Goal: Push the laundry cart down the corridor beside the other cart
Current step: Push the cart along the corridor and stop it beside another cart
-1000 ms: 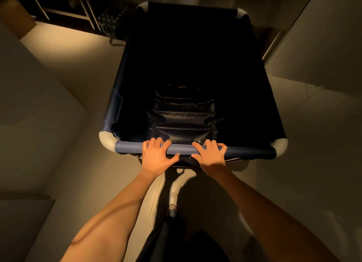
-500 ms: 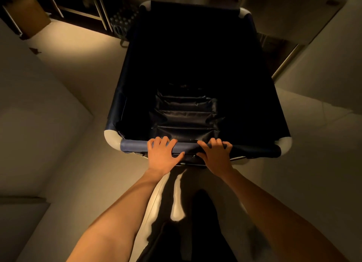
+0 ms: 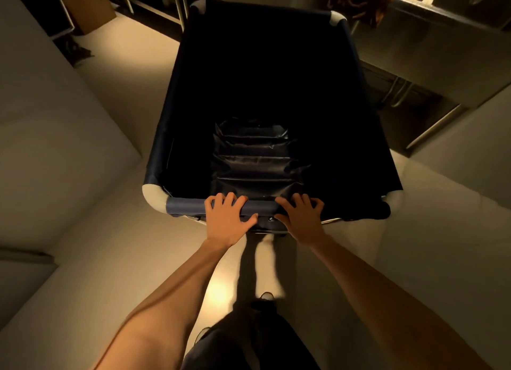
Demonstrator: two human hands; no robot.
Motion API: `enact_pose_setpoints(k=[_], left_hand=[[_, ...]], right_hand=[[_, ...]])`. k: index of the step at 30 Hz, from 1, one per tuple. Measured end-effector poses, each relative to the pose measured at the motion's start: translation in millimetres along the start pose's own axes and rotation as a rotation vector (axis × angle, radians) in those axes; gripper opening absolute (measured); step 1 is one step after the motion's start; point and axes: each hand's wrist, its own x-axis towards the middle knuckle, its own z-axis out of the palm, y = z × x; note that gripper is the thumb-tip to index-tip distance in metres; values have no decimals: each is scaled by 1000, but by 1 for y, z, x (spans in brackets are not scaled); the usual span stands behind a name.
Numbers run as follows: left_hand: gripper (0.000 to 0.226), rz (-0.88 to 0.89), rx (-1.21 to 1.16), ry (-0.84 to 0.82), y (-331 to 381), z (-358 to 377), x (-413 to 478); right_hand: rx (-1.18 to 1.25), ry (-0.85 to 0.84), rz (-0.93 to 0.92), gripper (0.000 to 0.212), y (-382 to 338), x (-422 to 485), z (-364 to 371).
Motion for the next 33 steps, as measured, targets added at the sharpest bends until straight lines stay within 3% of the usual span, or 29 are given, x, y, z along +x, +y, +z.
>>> enact_pose_setpoints(k=[9, 17, 23, 28, 33], left_hand=[[57, -161, 6, 26, 36, 10, 26], [54, -274, -25, 64, 71, 12, 26], [52, -341, -44, 66, 100, 13, 8], [51, -371, -52, 46, 127, 11, -19], [43, -377, -66, 48, 153, 11, -57]], right_hand=[[-1, -192, -135, 48, 48, 52, -10], [-93, -107, -249, 55, 71, 65, -10], [-162, -64, -339, 54, 93, 51, -8], [-128, -262, -308, 67, 98, 25, -26], [-178, -253, -298, 71, 105, -18, -33]])
